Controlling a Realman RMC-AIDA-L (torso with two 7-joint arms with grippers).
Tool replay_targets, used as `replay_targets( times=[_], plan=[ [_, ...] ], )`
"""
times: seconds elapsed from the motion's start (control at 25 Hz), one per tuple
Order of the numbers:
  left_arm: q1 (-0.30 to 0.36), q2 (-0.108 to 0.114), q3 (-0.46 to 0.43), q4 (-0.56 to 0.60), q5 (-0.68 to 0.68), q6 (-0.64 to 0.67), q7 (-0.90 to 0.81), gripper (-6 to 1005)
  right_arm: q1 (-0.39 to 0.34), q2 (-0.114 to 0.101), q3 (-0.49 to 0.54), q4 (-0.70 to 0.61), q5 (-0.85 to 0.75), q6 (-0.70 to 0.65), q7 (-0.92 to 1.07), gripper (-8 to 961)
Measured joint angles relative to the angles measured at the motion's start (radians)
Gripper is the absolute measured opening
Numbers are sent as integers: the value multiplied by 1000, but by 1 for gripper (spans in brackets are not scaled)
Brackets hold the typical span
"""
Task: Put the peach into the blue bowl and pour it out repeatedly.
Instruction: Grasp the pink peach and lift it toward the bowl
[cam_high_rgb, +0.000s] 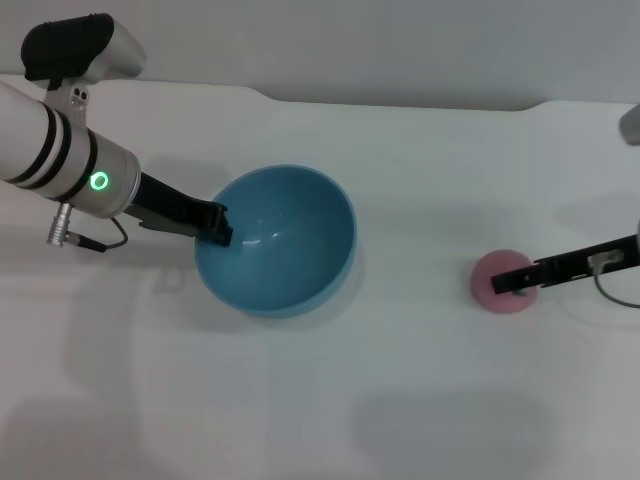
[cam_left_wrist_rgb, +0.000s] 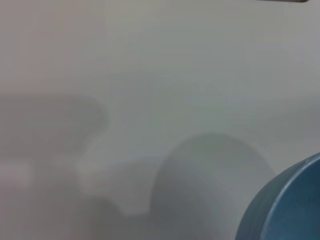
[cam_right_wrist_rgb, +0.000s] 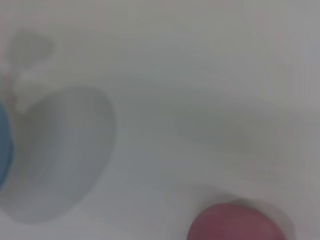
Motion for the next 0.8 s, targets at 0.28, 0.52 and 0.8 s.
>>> replay_targets(
  times=[0.28, 0.52, 0.8],
  plan=[
    [-2, 1, 0, 7, -4, 1, 0, -2, 14, 11, -91, 79, 9, 145, -5, 669],
    [-3, 2, 0, 11, -6, 4, 0, -2, 11, 12, -99, 80, 14, 164, -7, 646],
    [-3, 5, 0, 15, -6, 6, 0, -1, -21, 4, -94, 31, 140, 110, -100, 523]
  ],
)
